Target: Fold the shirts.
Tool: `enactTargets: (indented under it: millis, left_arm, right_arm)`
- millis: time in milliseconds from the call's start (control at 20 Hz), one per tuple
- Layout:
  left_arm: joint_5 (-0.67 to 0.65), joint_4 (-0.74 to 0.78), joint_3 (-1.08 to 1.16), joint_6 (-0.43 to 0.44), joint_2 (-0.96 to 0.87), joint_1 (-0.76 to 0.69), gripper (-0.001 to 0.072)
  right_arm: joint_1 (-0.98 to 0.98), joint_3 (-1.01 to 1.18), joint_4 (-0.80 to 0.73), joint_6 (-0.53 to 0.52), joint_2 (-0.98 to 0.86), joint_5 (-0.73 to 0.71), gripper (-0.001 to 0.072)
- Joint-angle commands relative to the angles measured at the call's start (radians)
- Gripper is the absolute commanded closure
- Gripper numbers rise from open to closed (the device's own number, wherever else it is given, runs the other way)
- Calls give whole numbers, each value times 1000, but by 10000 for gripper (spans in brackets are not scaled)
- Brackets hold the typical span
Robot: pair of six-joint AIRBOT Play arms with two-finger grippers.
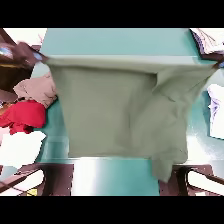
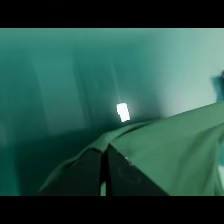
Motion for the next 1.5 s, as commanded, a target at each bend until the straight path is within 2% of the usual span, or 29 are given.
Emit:
enactTargets:
  millis: [0,200,400,500,600,850,1150,1200,1250,1300,1350,1450]
  left_arm:
    - [100,17,-78,108,-209,-55,683]
    - [409,16,-22,134,-349,-110,683]
    - [510,13,28,234,-375,-119,683]
    - [509,37,28,237,-375,-119,682]
    - [474,46,26,243,-376,-119,682]
    - [388,74,-68,253,-376,-119,683]
    - [393,73,-214,241,-376,-119,679]
    - [387,73,-214,212,-376,-119,536]
    - [380,71,-214,177,-375,-119,217]
    - [363,70,-214,142,-375,-119,79]
    - [333,69,-213,136,-374,-114,96]
    - [244,72,-201,111,-359,-86,96]
  right_arm:
    - [51,-57,-10,3,-202,-90,699]
    - [52,-22,-8,6,-333,-336,698]
    - [50,72,-10,5,-384,-481,698]
    - [50,69,-11,5,-378,-508,698]
    - [50,40,-12,-11,-375,-471,699]
    - [50,-236,-13,-10,-292,-488,699]
    - [65,-502,-8,-8,-194,-531,695]
    - [64,-519,-3,-8,-193,-525,692]
    - [64,-524,2,0,-194,-507,653]
    - [64,-520,0,6,-194,-489,461]
    - [64,-506,1,14,-194,-456,323]
    - [64,-451,0,11,-193,-347,325]
